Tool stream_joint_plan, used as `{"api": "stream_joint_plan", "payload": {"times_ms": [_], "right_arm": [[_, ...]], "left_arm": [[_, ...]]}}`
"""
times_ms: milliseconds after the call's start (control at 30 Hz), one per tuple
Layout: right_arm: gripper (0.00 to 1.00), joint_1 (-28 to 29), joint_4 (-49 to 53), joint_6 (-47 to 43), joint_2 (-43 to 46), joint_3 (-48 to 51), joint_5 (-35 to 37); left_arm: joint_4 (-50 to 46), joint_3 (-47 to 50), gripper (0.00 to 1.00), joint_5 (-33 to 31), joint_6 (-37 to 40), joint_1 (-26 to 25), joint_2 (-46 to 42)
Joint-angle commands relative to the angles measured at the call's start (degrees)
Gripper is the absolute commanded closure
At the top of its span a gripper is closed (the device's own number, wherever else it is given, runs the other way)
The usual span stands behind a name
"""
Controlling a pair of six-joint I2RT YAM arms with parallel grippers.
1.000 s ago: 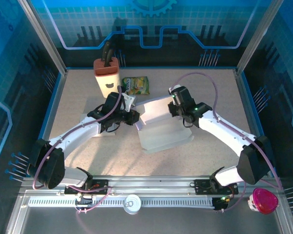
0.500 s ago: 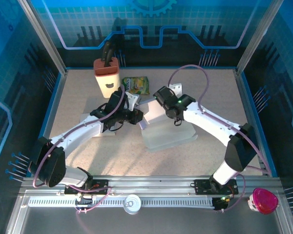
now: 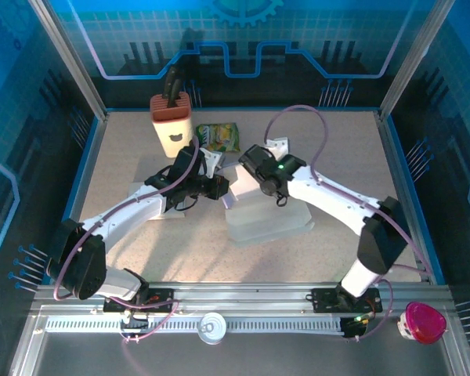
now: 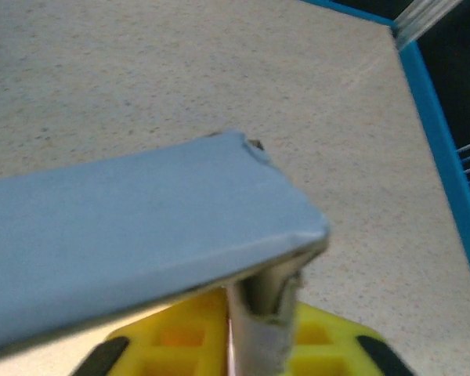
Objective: Fold the paper box
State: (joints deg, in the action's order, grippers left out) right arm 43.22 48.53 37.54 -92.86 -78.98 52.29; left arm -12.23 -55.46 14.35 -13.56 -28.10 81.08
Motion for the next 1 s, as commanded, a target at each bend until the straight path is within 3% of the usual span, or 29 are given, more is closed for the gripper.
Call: {"api": "stream_joint_plan", "payload": {"times_ms": [0,133,300,567,733,833,967], "right_arm": [[0.80,-2.79,-9.18,-6.12,5.62,3.76,-8.54],[0.71,-4.99,-10.45,-7.11,8.12,6.29,-12.63],[0.68,-7.32,-12.92,-6.86,9.11,9.90,-15.60],[0.77,-8.33,-16.00,-7.55,6.82,10.43,-16.28],[1.00,-7.03,-11.69,-3.61,4.85,9.24,-8.78],[1.00,-5.38,-3.08,3.03,2.34,6.67,0.51],[1.00,-3.66,2.28,8.03,0.11,4.89,4.12]], "left_arm": [[1.23,-1.23,1.00,1.77,0.04,-0.47,-0.22],[1.42,-1.50,1.00,1.82,-0.28,-0.47,0.00],[1.33,-1.93,1.00,2.16,-0.50,-0.45,0.38],[0.89,-2.02,1.00,2.19,-0.24,-0.45,0.68],[0.76,-2.19,1.00,2.29,-0.32,-0.42,1.10],[0.45,-2.54,1.00,2.26,-0.41,-0.47,1.27],[0.41,-2.64,1.00,2.23,-0.59,-0.45,1.45]]}}
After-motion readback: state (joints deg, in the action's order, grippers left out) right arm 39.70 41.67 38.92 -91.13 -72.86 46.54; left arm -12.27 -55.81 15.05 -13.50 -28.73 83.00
